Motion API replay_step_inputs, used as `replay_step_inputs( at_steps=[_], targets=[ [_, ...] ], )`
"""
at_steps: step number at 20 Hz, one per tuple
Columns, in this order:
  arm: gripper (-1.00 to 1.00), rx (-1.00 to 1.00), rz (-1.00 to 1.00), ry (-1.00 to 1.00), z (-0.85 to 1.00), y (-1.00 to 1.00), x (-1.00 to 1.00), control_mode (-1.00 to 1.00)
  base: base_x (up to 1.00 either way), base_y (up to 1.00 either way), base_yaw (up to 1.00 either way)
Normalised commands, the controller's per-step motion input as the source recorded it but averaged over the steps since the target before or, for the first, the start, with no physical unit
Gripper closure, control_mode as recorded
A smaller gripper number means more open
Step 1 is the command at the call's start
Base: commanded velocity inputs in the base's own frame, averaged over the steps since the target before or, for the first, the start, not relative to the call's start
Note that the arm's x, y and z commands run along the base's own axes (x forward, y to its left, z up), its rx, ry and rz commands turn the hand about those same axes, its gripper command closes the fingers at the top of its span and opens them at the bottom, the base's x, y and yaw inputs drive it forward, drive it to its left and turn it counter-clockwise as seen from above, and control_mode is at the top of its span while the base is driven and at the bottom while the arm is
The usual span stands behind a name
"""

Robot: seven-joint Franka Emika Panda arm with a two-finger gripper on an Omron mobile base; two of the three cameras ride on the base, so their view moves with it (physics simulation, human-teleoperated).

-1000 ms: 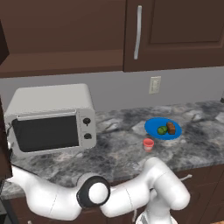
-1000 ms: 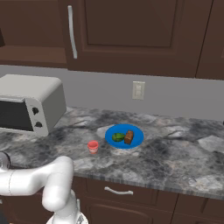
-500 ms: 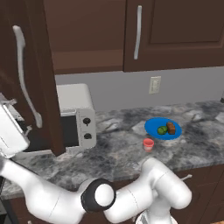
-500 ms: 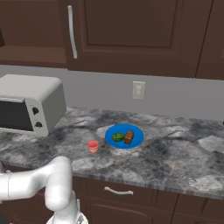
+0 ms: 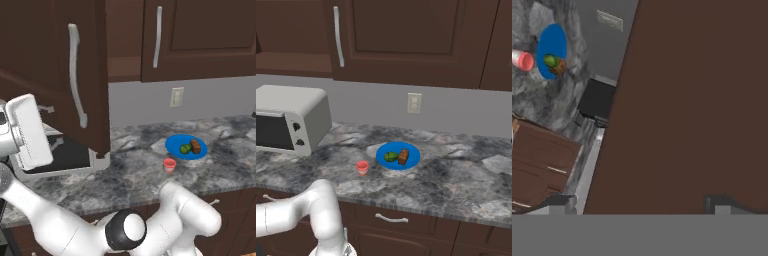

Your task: Pick the avocado and bread from the counter and place them on the plate. Then pick the jam from the cabinet and place it next to the plate. Lastly close the cabinet door.

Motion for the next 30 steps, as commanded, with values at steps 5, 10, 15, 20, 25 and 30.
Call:
replay_step_inputs(
  at_steps=[5, 10, 15, 20, 25, 30],
  targets=[
    [-1.0, 0.13, 0.27, 0.11, -0.19, -0.33, 0.0, -1.0, 0.0, 0.0, 0.0],
    [-1.0, 0.08, 0.35, 0.11, -0.2, -0.17, 0.03, -1.0, 0.0, 0.0, 0.0],
    [-1.0, 0.09, 0.35, 0.02, 0.0, -0.21, 0.26, -1.0, 0.0, 0.0, 0.0],
    [-1.0, 0.11, 0.32, 0.0, 0.03, -0.24, 0.53, -1.0, 0.0, 0.0, 0.0],
    [-1.0, 0.12, 0.32, 0.0, 0.0, -0.16, 0.76, -1.0, 0.0, 0.0, 0.0],
    [-1.0, 0.12, 0.31, 0.0, 0.0, -0.16, 0.82, -1.0, 0.0, 0.0, 0.0]
  ],
)
